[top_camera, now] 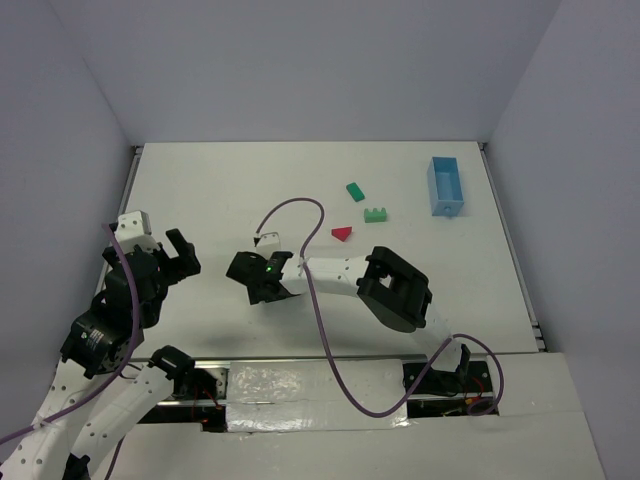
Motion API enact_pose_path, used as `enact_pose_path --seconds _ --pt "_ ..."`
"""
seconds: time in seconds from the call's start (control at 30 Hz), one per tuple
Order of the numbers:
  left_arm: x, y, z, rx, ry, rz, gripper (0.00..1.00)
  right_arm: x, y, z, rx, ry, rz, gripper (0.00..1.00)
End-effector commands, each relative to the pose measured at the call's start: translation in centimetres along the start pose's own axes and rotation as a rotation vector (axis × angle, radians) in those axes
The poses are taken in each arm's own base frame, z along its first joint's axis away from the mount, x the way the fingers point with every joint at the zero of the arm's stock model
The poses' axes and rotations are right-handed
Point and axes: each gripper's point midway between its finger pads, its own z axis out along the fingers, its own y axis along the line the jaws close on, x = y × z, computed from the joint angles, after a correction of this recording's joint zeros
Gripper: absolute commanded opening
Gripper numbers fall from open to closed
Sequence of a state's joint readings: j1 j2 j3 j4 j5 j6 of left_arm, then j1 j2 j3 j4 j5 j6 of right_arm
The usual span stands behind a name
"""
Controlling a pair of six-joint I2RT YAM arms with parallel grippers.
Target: Build the wood block tower
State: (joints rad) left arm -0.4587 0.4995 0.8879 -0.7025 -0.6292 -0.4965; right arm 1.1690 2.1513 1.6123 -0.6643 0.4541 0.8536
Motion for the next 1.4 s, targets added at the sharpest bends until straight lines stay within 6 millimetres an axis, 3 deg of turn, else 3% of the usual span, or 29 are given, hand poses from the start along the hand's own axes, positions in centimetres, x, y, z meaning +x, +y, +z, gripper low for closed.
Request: enact_pose_path --seconds 0.0,1.07,1.37 --pt "-0.9 -0.2 -0.1 0.016 -0.039 -0.009 1.0 -1.6 1.7 -0.5 -0.045 -0.038 0.024 0.81" --pt "-0.8 -0.3 0.0 0.018 -0.032 -0.005 1.0 -1.6 2.4 0.3 -0.074 -0.031 -0.091 0.68" --pt "-0.6 -0.6 0.2 0.024 -0.023 0.005 0.99 -3.2 -0.3 1.6 -0.043 -0.026 -0.06 0.66"
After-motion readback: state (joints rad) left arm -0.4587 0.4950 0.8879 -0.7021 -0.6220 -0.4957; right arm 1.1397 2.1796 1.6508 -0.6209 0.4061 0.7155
